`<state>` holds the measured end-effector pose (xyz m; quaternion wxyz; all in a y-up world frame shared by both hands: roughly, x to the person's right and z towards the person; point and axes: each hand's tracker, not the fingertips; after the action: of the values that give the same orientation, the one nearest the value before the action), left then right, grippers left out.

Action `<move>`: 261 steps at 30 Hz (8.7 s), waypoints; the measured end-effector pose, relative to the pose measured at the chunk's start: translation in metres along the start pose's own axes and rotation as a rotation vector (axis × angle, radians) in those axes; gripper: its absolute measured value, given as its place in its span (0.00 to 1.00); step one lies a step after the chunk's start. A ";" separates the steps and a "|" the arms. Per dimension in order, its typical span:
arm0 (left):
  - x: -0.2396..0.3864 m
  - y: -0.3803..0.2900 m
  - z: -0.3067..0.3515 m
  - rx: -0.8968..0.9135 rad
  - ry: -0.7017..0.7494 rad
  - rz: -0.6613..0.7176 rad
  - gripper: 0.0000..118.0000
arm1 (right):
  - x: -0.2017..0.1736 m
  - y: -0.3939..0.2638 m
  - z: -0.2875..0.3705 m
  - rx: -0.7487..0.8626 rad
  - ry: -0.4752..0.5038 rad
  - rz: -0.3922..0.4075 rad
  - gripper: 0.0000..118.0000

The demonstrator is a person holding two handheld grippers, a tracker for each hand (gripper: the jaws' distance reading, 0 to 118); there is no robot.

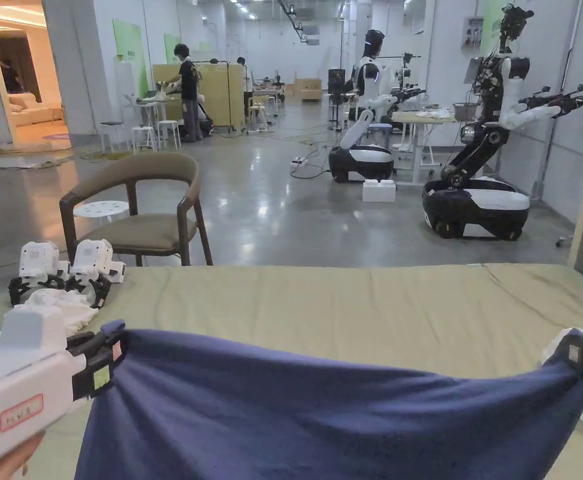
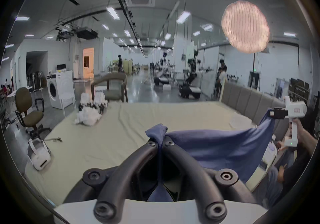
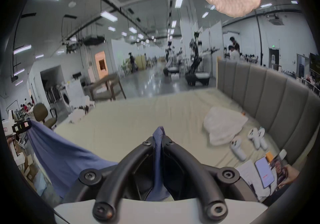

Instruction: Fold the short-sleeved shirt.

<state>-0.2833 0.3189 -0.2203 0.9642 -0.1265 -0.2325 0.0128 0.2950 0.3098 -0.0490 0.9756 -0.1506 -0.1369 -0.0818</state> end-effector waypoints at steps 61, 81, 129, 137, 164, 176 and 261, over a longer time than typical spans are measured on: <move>-0.021 0.011 -0.138 -0.144 0.049 0.062 0.00 | -0.060 0.074 -0.117 -0.006 -0.051 0.115 0.02; -0.035 -0.277 0.019 -0.400 0.113 0.314 0.00 | 0.006 -0.233 0.031 -0.336 -0.098 -0.219 0.02; 0.087 -0.162 0.150 0.070 0.109 -0.149 0.00 | -0.119 -0.201 0.128 0.010 0.070 0.133 0.00; 0.043 -0.187 0.129 -0.053 0.138 -0.003 0.00 | -0.113 -0.207 0.125 -0.029 0.078 0.097 0.00; 0.000 -0.322 -0.012 -0.547 0.193 -0.040 0.06 | -0.024 -0.278 0.114 -0.277 -0.156 -0.149 0.25; 0.005 -0.311 -0.007 -0.550 0.193 0.039 0.06 | 0.008 -0.322 0.040 -0.350 -0.145 -0.199 0.56; -0.019 -0.232 -0.101 -0.356 0.128 0.142 0.62 | -0.060 -0.218 0.037 -0.189 0.065 0.009 0.00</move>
<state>-0.2631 0.0684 -0.2573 0.9360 -0.3118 -0.1600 0.0315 0.1849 0.1229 0.0262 0.9614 -0.2397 -0.0961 -0.0948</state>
